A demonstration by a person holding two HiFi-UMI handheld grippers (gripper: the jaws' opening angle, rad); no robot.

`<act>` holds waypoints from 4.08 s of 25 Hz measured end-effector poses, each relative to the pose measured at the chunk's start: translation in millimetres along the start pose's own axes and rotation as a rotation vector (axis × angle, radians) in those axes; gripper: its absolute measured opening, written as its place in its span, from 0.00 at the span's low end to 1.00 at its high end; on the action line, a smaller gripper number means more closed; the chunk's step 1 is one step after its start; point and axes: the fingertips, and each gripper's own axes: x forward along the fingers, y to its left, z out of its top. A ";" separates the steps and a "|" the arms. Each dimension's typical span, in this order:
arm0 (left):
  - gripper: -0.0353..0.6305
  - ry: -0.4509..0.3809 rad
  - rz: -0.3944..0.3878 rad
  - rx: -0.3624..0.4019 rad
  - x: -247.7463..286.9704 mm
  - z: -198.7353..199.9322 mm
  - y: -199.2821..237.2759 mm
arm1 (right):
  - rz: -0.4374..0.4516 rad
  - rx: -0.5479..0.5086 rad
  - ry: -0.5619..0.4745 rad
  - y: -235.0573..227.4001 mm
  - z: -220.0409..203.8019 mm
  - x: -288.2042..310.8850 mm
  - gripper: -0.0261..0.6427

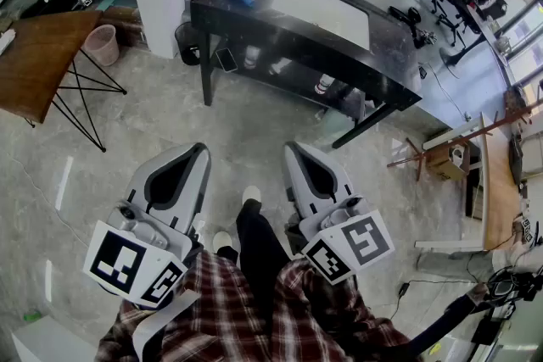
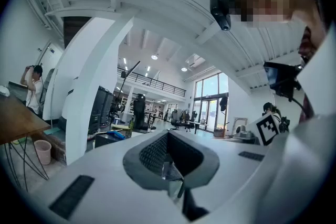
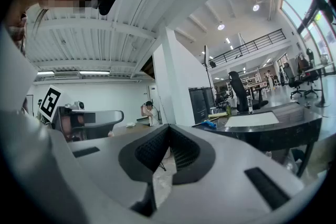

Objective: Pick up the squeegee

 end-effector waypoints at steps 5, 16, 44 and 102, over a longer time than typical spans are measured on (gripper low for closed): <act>0.07 0.003 0.013 0.005 28.8 -4.0 32.1 | 0.014 0.007 0.005 -21.4 -7.1 40.0 0.06; 0.07 -0.045 0.084 0.039 158.4 46.4 104.6 | 0.103 -0.021 -0.027 -116.3 56.2 161.7 0.06; 0.07 -0.052 0.092 0.037 364.0 86.2 334.2 | 0.108 -0.015 0.000 -249.1 86.1 439.0 0.06; 0.07 -0.017 -0.087 0.016 565.3 128.5 512.1 | 0.012 -0.006 0.106 -365.4 120.0 657.8 0.36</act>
